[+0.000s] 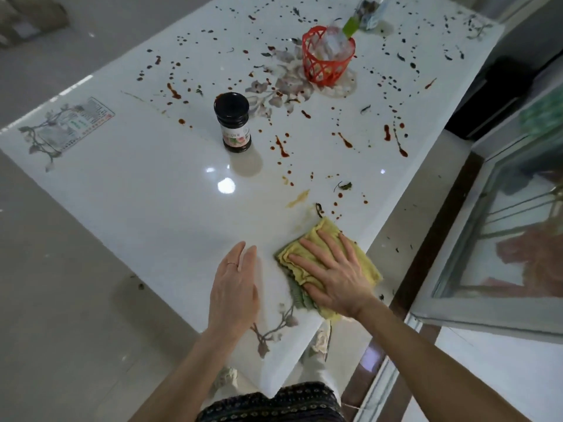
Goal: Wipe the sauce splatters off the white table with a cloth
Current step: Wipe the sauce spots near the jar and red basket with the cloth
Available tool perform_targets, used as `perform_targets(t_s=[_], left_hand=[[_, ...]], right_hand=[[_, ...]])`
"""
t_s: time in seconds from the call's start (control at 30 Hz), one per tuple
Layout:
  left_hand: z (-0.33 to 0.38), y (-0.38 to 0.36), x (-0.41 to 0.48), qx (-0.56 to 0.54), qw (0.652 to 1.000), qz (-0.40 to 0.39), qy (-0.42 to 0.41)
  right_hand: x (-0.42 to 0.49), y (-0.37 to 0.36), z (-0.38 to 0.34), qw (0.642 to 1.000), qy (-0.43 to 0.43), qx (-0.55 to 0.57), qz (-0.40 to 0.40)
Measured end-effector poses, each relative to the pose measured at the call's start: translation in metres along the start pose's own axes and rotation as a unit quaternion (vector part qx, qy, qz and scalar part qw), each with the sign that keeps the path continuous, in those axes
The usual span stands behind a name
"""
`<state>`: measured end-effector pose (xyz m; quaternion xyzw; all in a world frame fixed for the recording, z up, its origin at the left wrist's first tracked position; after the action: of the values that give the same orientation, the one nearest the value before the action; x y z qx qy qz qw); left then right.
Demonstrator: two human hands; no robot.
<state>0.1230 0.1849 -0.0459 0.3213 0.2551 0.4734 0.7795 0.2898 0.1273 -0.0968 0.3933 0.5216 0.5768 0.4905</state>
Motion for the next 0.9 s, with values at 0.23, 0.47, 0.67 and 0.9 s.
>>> perform_targets(t_s=[0.23,0.47,0.67,0.9], left_hand=[[0.014,-0.023,0.025,0.005,0.993,0.069,0.091],[0.016,-0.040,0.028,0.034,0.982,0.100,0.156],[0.023,-0.042,0.032,0.038,0.982,0.098,0.156],[0.019,-0.039,0.026,0.011,0.980,0.115,0.165]], right_hand=[[0.044,-0.009,0.114,0.991,-0.131,0.016,-0.004],[0.017,-0.008,0.068,0.990,0.126,0.005,0.068],[0.063,-0.013,0.144,0.998,-0.035,0.026,0.037],[0.036,0.009,0.048,0.992,0.091,0.011,0.091]])
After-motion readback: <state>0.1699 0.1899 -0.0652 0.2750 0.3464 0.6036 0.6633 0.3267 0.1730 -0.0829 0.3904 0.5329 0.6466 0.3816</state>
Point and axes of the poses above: each hand's wrist, its own x-axis towards the middle knuckle, its own y-axis out of the back of the hand, z = x × y, the point moved 10 cm from there along x, towards the middle knuckle, and after that the axes turned 15 degrees about -x, right-handed, at the moved point
